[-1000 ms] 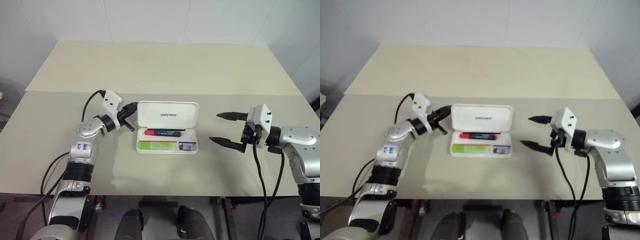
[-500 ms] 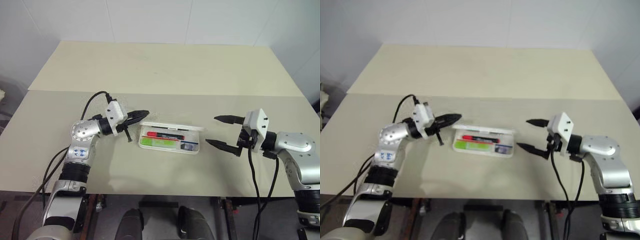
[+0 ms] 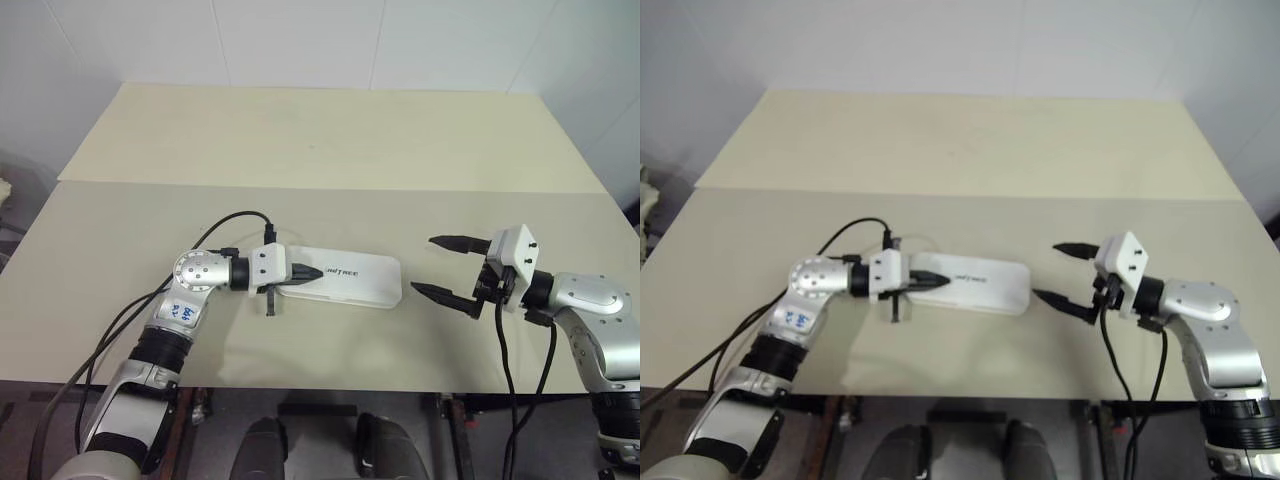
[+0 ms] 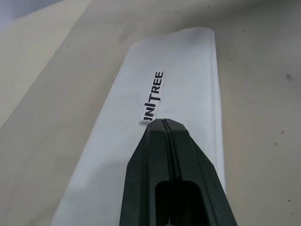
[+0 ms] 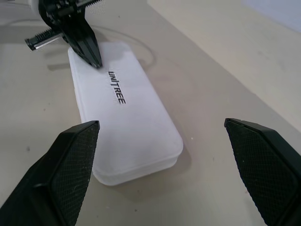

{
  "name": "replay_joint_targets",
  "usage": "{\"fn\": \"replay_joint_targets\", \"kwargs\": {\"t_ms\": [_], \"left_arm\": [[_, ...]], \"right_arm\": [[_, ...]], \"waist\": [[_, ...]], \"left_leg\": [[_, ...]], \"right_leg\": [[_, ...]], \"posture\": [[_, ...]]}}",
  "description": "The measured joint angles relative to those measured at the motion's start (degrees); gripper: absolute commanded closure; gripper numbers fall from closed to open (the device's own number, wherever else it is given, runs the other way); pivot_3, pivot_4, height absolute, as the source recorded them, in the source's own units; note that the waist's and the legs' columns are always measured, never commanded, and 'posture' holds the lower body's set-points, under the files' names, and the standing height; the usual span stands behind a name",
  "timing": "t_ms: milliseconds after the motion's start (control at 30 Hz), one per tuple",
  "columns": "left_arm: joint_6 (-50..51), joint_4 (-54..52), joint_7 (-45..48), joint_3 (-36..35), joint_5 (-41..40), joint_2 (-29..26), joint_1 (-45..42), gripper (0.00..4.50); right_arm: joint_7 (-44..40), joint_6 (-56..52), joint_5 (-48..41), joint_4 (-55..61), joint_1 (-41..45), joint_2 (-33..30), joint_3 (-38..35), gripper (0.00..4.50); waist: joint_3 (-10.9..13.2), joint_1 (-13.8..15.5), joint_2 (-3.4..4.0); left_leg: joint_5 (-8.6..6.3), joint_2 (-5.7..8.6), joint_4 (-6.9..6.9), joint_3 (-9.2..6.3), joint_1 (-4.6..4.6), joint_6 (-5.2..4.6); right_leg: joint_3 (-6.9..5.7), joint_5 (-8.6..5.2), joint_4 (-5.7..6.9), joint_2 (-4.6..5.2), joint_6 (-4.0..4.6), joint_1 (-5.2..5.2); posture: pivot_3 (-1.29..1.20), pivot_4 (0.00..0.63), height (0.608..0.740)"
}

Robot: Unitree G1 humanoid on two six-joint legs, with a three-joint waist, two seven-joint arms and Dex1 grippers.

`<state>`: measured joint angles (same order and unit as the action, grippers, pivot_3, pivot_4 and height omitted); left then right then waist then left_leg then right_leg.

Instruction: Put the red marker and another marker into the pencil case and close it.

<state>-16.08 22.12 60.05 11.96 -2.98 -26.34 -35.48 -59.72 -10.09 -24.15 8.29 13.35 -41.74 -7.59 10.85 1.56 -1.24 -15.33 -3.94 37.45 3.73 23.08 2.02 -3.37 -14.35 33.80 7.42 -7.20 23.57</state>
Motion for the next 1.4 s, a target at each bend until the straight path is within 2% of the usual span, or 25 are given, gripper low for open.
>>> {"fn": "replay_joint_targets", "kwargs": {"t_ms": [200, 333, 433, 533, 633, 900, 1000, 1167, 1400], "left_arm": [[3.1, -1.2, -1.9, 1.1, 1.7, 0.8, -0.8, 4.48], [8.0, -2.7, -1.9, 0.4, 0.0, 2.3, -0.6, 4.48], [12.0, -5.1, -0.6, -1.4, -4.9, 3.1, 1.3, 4.48], [13.6, -9.2, -0.1, -6.3, -11.3, 2.9, 2.8, 4.48], [16.1, -14.5, 0.8, -10.4, -15.7, -0.1, 5.1, 3.9], [22.7, -23.2, 2.3, -18.4, -22.8, -8.6, 16.1, 1.09], [23.6, -25.5, 1.8, -21.3, -24.1, -10.1, 18.2, 0.04], [24.0, -26.8, 0.2, -23.0, -24.8, -10.3, 18.8, 0.01], [23.6, -27.8, -0.6, -24.6, -24.9, -11.0, 21.0, 0.01]], "right_arm": [[2.2, -0.5, -0.6, 2.9, -2.1, 0.7, 0.0, 0.0], [3.1, -1.1, -0.8, 3.8, -2.8, 1.5, 0.0, 0.0], [3.3, -1.2, -0.9, 3.8, -2.7, 1.9, 0.1, 0.0], [3.3, -1.2, -0.9, 3.2, -2.4, 2.2, 0.3, 0.0], [2.8, -1.2, -1.3, 2.5, -1.4, 2.9, 0.7, 0.0], [-0.2, -0.8, -1.8, -0.6, 1.4, 3.3, 1.4, 0.0], [-1.1, 1.1, -1.7, -1.5, 2.2, 3.4, 1.6, 0.0], [-2.3, 2.5, -1.8, -2.0, 3.2, 3.2, 1.5, 0.0], [-5.1, 4.0, -2.0, -2.1, -1.4, -0.9, -3.1, 0.0]], "waist": [[0.0, 0.0, 0.02], [0.0, 0.0, 0.01], [0.0, -0.1, 0.01], [0.0, -0.2, 0.01], [0.0, -0.6, 0.02], [0.0, -0.3, 0.02], [0.0, -0.2, 0.02], [0.0, -0.2, 0.02], [0.0, -0.2, 0.02]], "left_leg": [[0.07, 0.0, 0.04, -0.02, -0.03, -0.09], [0.07, 0.0, 0.06, -0.02, 0.0, -0.09], [0.07, 0.0, 0.03, -0.02, 0.07, -0.09], [0.07, 0.0, -0.03, -0.02, 0.1, -0.09], [0.07, 0.0, -0.1, -0.02, 0.05, -0.09], [0.07, 0.0, -0.1, -0.02, 0.07, -0.08], [0.07, -0.01, -0.12, -0.02, 0.07, -0.08], [0.07, 0.0, -0.15, -0.02, 0.06, -0.08], [0.05, 0.0, -0.19, 0.02, 0.07, -0.06]], "right_leg": [[0.0, 0.13, 0.0, 0.0, 0.07, -0.04], [0.01, 0.14, 0.0, 0.01, 0.06, -0.03], [0.01, 0.14, -0.01, 0.0, 0.06, 0.05], [0.01, 0.14, -0.01, -0.01, 0.06, 0.1], [0.02, 0.14, -0.03, -0.01, 0.06, 0.09], [0.02, 0.13, -0.05, 0.0, 0.07, 0.1], [0.02, 0.12, -0.07, 0.0, 0.08, 0.1], [0.02, 0.12, -0.07, 0.0, 0.08, 0.11], [0.01, 0.12, -0.19, -0.01, 0.08, 0.1]], "posture": [[0.0, 0.15, 0.74], [0.0, 0.15, 0.74], [0.0, 0.15, 0.74], [0.0, 0.15, 0.74], [0.0, 0.15, 0.74], [0.0, 0.15, 0.74], [0.0, 0.15, 0.74], [0.0, 0.15, 0.74], [0.0, 0.15, 0.74]]}}
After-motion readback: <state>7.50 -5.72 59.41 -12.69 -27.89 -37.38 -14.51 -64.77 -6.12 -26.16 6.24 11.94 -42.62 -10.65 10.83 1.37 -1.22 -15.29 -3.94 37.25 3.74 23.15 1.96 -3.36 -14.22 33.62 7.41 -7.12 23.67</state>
